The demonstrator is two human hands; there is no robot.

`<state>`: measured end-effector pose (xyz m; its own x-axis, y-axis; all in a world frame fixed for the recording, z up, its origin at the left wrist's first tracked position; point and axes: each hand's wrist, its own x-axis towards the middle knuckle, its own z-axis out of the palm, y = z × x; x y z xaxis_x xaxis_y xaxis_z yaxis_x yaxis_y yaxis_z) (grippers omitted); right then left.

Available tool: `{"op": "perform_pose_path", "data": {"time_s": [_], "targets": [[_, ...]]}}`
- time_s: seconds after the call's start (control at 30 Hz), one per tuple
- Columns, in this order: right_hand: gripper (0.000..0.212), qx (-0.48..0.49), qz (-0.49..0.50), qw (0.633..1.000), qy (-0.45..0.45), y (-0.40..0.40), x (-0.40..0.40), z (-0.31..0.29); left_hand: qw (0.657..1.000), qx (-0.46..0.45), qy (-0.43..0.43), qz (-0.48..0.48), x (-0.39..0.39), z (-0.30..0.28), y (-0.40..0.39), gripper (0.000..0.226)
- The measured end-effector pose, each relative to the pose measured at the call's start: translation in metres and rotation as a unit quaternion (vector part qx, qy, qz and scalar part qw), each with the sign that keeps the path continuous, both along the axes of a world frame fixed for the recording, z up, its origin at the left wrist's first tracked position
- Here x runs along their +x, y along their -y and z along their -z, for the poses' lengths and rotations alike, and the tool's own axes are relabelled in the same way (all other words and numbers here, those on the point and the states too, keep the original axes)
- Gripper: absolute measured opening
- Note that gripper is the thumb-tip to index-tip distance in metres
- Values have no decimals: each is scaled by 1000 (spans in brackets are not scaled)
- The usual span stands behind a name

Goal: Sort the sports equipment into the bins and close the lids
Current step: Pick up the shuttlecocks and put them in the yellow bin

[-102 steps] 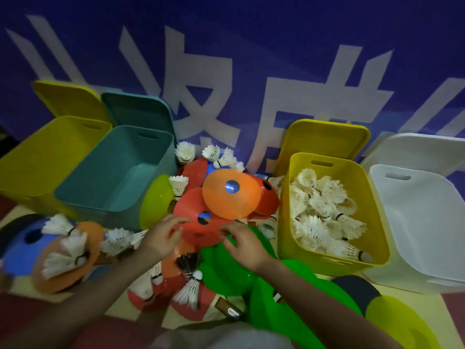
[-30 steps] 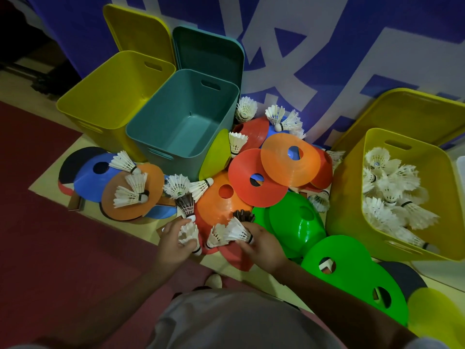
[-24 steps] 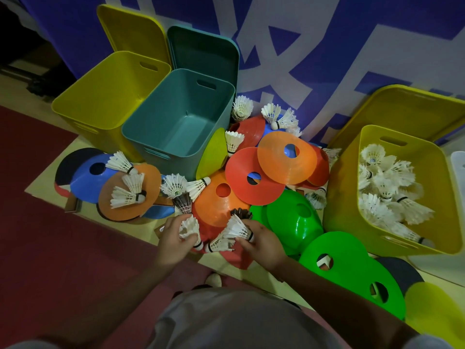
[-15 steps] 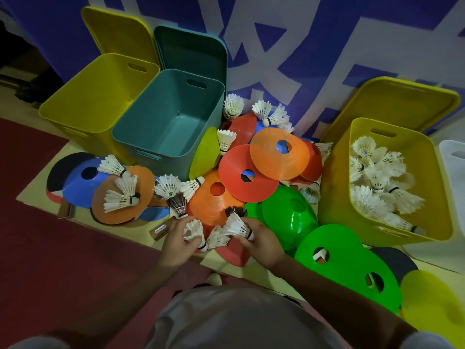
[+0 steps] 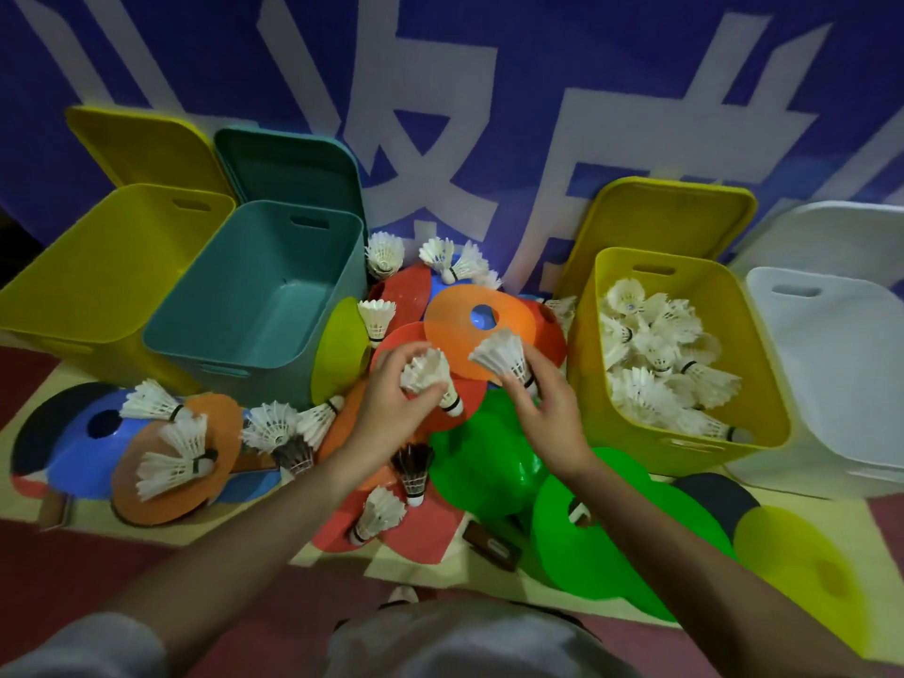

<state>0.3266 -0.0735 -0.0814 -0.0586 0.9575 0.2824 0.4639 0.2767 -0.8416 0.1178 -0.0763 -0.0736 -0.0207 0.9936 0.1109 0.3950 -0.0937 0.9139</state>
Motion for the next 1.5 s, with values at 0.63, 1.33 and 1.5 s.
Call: {"op": "perform_pose_path", "data": {"time_s": [0.63,1.33,1.5], "targets": [[42,-88,231,949,198,-31,265,-1,982,-41,-95,156,258,-21,-104,50],[52,-79,189,970,130,-49,280,16,916,99,-374,104,299,24,-116,52],[38,-66,155,977,129,-116,258,-4,978,-26,-206,-4,276,24,-113,55]]}}
